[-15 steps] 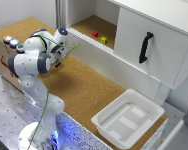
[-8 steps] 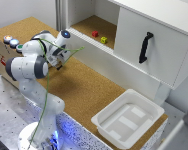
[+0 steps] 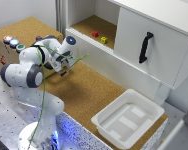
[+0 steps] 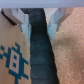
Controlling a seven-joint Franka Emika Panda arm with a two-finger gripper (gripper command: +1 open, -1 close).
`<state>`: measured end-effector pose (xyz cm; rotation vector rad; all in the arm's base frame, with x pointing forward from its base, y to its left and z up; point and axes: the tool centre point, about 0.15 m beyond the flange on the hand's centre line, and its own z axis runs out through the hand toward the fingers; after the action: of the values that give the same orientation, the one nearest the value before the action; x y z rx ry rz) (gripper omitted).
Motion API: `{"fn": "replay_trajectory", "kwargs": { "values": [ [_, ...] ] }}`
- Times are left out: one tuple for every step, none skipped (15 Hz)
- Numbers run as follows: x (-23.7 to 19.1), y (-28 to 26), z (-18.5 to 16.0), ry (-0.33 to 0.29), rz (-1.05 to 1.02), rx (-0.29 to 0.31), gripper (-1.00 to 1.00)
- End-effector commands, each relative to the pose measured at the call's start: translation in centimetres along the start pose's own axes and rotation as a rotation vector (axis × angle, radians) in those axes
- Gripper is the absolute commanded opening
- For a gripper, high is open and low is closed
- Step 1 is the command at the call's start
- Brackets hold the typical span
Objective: Open the drawer
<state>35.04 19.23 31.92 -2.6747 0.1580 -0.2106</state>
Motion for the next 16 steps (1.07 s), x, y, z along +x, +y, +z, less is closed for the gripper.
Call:
{"fn": "replay_trajectory", "kwargs": {
  "values": [
    [2.3,5.5,-0.5,-0.006,0.062,-0.023,-1.0],
    [2.5,5.7,-0.7,-0.029,0.077,-0.055,1.0],
    [2.6,5.6,-1.3,-0.021,0.065,-0.067,1.0],
    [2.6,5.2,-1.9,-0.018,0.047,-0.091,1.0],
    [2.5,5.0,-2.5,-0.014,0.033,-0.116,1.0],
    [2.2,4.7,-3.3,-0.005,0.018,-0.144,1.0],
    [2.1,4.2,-3.9,-0.003,-0.007,-0.184,1.0],
    [1.9,3.7,-4.7,0.01,-0.032,-0.223,1.0],
    [1.8,3.4,-5.3,0.019,-0.046,-0.248,1.0],
    [1.6,2.7,-6.4,0.042,-0.071,-0.306,1.0],
    [1.5,2.1,-7.4,0.063,-0.091,-0.343,1.0],
    [1.4,1.2,-8.8,0.094,-0.109,-0.396,1.0],
    [1.5,0.4,-10.2,0.126,-0.12,-0.419,1.0],
    [1.5,-0.6,-11.6,0.156,-0.136,-0.431,1.0],
    [1.6,-1.8,-12.9,0.181,-0.16,-0.438,1.0],
    [1.7,-2.7,-13.5,0.188,-0.179,-0.439,1.0]
  ]
}}
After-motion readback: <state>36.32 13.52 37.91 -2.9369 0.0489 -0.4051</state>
